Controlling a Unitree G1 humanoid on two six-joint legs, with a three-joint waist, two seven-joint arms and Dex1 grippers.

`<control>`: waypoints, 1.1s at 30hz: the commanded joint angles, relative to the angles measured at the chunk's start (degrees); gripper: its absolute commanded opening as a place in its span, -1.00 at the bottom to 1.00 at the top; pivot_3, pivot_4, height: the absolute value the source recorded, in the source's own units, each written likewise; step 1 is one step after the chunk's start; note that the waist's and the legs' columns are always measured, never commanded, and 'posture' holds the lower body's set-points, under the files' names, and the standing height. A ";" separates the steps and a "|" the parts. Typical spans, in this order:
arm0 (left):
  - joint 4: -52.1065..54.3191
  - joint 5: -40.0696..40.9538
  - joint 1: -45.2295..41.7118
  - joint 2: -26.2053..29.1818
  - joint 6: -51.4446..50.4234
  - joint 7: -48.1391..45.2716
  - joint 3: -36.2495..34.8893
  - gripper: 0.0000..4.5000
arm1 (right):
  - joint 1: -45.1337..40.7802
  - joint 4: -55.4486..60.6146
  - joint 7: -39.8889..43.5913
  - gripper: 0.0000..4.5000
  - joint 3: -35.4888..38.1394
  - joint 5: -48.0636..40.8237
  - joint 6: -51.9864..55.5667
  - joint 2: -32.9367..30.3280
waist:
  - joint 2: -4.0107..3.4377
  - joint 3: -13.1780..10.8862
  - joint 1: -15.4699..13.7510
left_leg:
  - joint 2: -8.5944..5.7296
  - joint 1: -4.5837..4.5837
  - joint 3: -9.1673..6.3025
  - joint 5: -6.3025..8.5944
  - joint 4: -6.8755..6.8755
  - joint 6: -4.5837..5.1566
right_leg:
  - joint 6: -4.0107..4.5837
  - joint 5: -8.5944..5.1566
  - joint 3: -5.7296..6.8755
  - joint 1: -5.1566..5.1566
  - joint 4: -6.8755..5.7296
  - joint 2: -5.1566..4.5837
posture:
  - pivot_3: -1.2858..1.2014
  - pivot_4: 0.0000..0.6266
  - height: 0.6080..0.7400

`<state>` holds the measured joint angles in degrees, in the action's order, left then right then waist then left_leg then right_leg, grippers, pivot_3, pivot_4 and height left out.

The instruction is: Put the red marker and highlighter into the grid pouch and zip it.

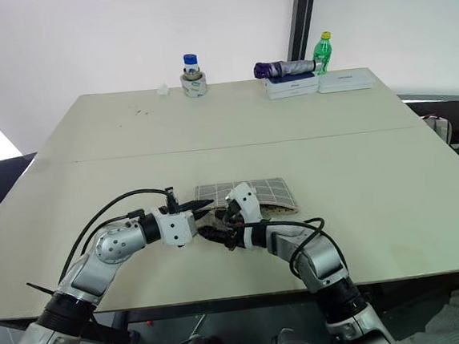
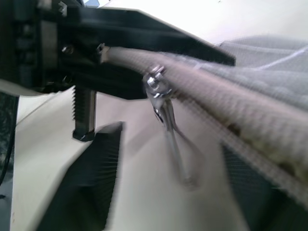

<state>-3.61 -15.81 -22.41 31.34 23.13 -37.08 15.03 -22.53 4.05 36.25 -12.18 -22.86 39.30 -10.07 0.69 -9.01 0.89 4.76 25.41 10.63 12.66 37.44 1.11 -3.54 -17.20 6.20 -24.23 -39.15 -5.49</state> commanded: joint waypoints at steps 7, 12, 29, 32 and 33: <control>0.72 -0.79 0.20 0.71 1.58 1.91 -0.96 -1.00 | 1.39 4.90 1.65 -0.99 2.08 -1.12 0.30 -3.73 | 0.00 0.00 -0.11 | -0.01 0.00 0.00 0.01 0.00 0.01 | 0.00 0.00 0.00 0.01 0.00 -0.02 | 0.03 -0.52 1.00; -0.80 -1.11 1.06 2.04 2.08 2.72 -2.14 -1.00 | 4.39 9.31 6.18 -0.99 4.86 -3.42 3.56 -13.16 | 0.00 0.00 -0.09 | -0.01 0.00 -0.01 0.01 -0.02 0.01 | 0.00 0.00 0.00 -0.01 0.01 -0.03 | 0.03 -0.52 1.00; -7.91 10.49 2.75 5.31 2.74 -0.38 -7.04 -0.49 | 4.23 -4.88 14.02 -0.60 16.47 -0.55 -8.51 -32.34 | 0.01 -0.01 -0.13 | -0.01 -0.04 0.02 0.03 -0.04 0.04 | 0.00 0.00 0.00 -0.01 0.04 -0.05 | 0.03 -0.52 1.00; -9.20 10.63 2.85 6.40 4.27 -0.07 -8.42 0.21 | 3.47 -5.96 13.66 0.10 16.77 0.28 -11.97 -30.92 | 0.00 -0.01 -0.11 | -0.01 -0.03 0.02 0.02 -0.05 0.03 | 0.00 0.00 0.00 -0.02 0.03 -0.05 | 0.03 -0.52 1.00; -9.64 10.43 3.05 6.89 4.63 0.16 -8.98 0.43 | 3.28 -6.16 13.81 0.33 17.00 0.06 -12.17 -30.66 | 0.00 -0.01 -0.11 | -0.01 -0.03 0.03 0.02 -0.06 0.03 | -0.01 0.00 0.00 -0.02 0.04 -0.05 | 0.03 -0.52 1.00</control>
<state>-13.45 -6.69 -19.06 37.24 26.19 -37.24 8.04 -18.19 -2.60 49.88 3.15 -22.59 28.98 -41.01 0.70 -9.02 0.79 4.75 25.38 10.65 12.68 37.38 1.14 -3.55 -17.20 6.20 -24.26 -39.12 -5.54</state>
